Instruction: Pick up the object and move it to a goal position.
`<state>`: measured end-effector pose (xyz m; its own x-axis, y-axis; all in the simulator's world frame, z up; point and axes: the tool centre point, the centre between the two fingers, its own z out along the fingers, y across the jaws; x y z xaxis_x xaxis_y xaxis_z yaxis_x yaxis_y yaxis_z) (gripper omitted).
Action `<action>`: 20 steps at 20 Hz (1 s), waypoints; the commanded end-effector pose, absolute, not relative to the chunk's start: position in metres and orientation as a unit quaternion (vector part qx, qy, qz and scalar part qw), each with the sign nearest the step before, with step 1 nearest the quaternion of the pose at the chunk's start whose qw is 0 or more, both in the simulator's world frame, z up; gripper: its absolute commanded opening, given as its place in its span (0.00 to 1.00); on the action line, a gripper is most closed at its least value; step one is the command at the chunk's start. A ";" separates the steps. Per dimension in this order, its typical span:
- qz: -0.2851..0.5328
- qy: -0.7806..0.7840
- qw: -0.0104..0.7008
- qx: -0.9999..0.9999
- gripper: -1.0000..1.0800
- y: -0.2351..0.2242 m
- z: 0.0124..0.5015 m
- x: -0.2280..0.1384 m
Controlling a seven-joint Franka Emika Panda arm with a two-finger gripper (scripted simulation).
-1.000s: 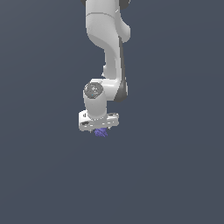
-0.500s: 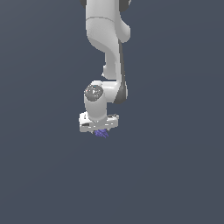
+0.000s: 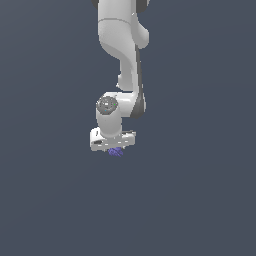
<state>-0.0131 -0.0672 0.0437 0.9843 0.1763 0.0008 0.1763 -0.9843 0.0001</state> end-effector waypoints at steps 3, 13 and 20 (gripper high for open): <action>0.001 0.088 0.000 0.996 0.00 -0.072 0.053 -0.016; 0.001 0.088 0.000 0.996 0.00 -0.099 0.111 -0.036; 0.001 0.088 -0.001 0.996 0.00 -0.131 0.181 -0.060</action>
